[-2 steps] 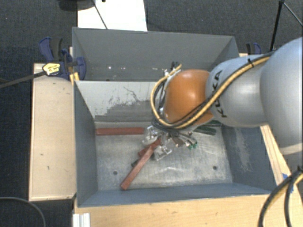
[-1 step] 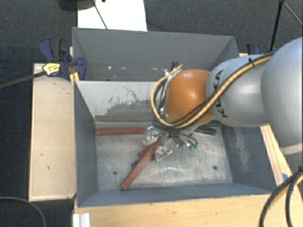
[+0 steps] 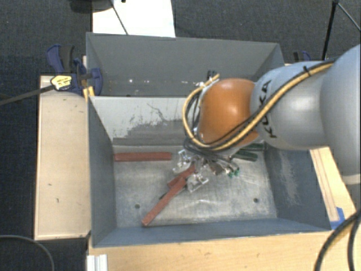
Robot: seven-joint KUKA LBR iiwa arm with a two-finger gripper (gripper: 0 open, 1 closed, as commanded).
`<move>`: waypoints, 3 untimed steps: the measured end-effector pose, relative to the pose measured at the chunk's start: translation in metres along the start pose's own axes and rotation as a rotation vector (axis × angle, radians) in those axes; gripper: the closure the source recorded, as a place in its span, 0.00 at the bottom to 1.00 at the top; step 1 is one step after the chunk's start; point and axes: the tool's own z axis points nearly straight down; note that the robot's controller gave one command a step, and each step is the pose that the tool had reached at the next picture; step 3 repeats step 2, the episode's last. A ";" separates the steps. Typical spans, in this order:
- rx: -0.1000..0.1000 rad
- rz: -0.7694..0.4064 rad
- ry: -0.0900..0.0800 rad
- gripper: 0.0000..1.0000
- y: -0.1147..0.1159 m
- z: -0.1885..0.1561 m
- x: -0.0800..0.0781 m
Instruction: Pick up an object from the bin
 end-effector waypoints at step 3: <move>0.005 0.003 -0.010 1.00 -0.001 -0.034 -0.003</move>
Offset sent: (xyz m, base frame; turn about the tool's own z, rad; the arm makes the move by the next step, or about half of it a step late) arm -0.0001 -0.0001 0.0363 0.0000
